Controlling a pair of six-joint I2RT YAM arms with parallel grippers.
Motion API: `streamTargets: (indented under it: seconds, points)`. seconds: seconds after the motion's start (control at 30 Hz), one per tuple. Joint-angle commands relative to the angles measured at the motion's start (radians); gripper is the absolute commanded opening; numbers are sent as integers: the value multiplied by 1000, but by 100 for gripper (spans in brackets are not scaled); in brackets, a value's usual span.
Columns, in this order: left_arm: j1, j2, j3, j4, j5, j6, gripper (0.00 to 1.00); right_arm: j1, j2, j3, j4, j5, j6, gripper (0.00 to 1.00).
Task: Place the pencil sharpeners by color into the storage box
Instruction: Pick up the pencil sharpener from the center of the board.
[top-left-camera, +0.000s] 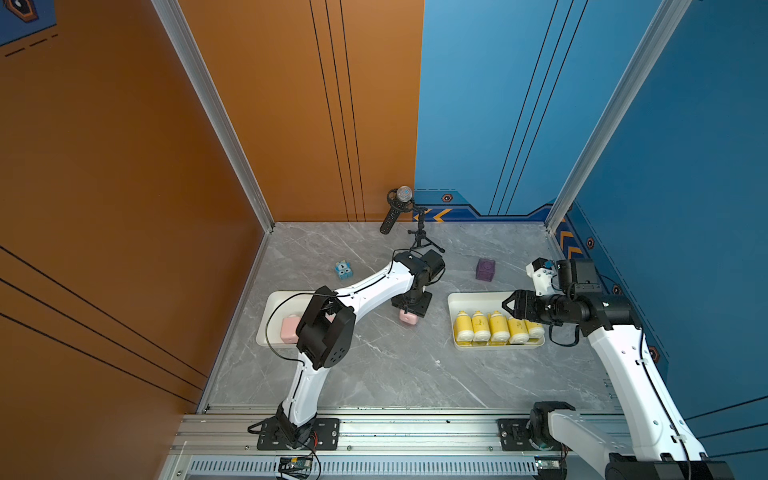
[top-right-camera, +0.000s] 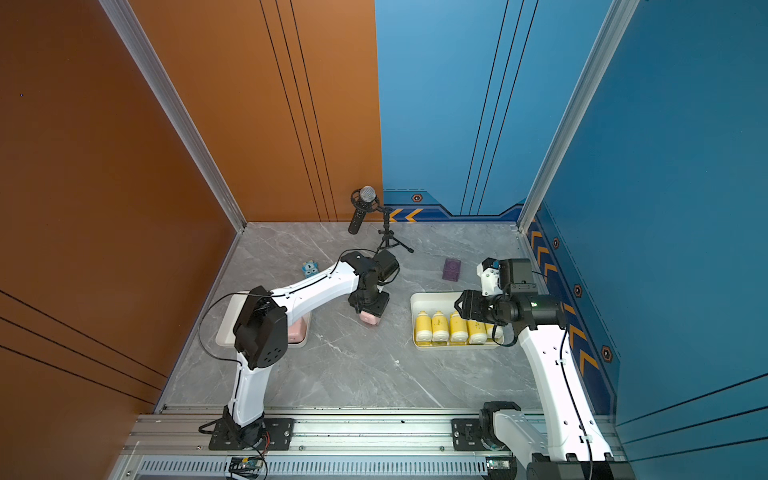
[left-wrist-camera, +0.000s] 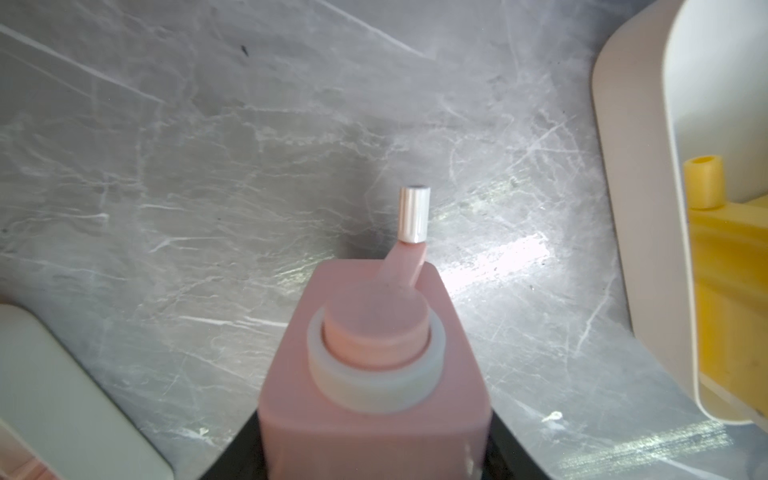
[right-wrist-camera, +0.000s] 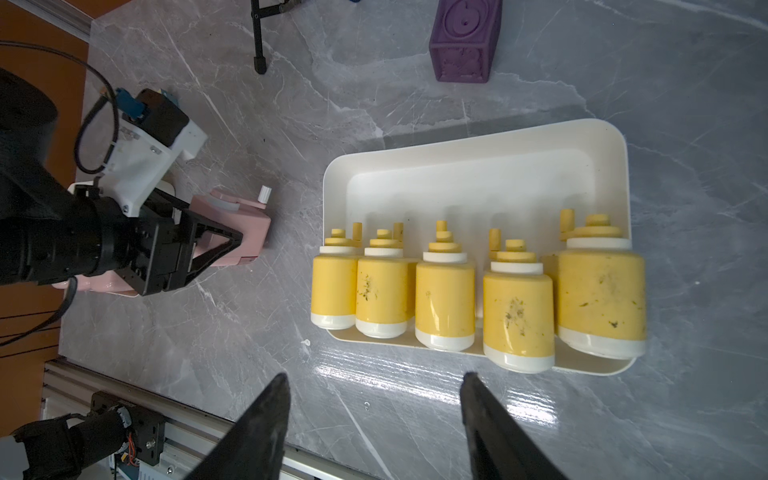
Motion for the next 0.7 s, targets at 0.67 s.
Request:
streamTargets:
  seconds: [0.67]
  points:
    - [631, -681, -341, -70, 42, 245, 36, -4, 23, 8, 24, -24, 0, 66]
